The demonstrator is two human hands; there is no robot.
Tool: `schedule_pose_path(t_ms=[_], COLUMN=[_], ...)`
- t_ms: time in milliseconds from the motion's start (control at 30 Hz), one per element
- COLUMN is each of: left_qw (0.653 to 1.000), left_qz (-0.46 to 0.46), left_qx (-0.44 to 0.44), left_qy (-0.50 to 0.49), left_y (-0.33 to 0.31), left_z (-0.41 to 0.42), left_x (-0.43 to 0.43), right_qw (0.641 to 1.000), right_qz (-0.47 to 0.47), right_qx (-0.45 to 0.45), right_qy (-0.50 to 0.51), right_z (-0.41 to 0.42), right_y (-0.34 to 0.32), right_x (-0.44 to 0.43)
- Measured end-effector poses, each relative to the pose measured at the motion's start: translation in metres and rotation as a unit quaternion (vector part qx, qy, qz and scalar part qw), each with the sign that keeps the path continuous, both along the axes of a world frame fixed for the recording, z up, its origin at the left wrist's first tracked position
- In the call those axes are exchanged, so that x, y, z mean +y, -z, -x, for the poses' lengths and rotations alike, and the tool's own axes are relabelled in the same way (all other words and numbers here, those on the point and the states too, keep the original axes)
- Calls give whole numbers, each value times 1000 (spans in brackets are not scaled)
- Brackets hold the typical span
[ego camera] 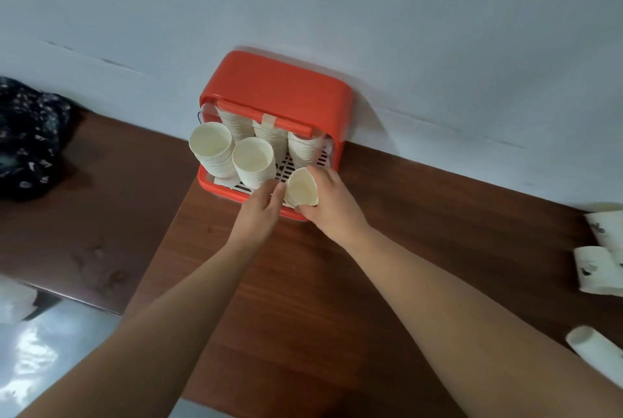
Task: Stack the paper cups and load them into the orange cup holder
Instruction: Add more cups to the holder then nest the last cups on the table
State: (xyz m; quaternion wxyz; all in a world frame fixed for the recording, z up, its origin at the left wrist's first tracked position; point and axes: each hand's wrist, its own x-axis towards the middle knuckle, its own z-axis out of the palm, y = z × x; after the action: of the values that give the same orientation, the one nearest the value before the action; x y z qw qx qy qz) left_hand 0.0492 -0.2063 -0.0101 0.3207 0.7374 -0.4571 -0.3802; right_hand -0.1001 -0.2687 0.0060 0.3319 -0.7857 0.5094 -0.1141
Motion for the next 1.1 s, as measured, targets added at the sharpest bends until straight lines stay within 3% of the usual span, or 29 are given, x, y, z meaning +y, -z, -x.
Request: schedule_pose_path(t_ms=[333, 500, 733, 933, 1100], left_qw=[996, 995, 975, 927, 891], left_qz=[-24, 6, -41, -46, -28], left_qx=[-82, -100, -88, -89, -111], left_qy=[2, -10, 202, 360, 439], left_y=[16, 8, 12, 11, 1], left_z=[-2, 8, 91, 229, 343], left_x=[-14, 18, 45, 48, 44], right_qw=[999, 994, 959, 892, 863], right_qz=[-33, -42, -56, -90, -110], right_qx=[41, 57, 119, 135, 135], right_qy=[14, 80, 250, 422, 473], right_z=[1, 61, 249, 381, 459], right_y=[11, -17, -41, -42, -31], right_x=[2, 32, 123, 217, 252])
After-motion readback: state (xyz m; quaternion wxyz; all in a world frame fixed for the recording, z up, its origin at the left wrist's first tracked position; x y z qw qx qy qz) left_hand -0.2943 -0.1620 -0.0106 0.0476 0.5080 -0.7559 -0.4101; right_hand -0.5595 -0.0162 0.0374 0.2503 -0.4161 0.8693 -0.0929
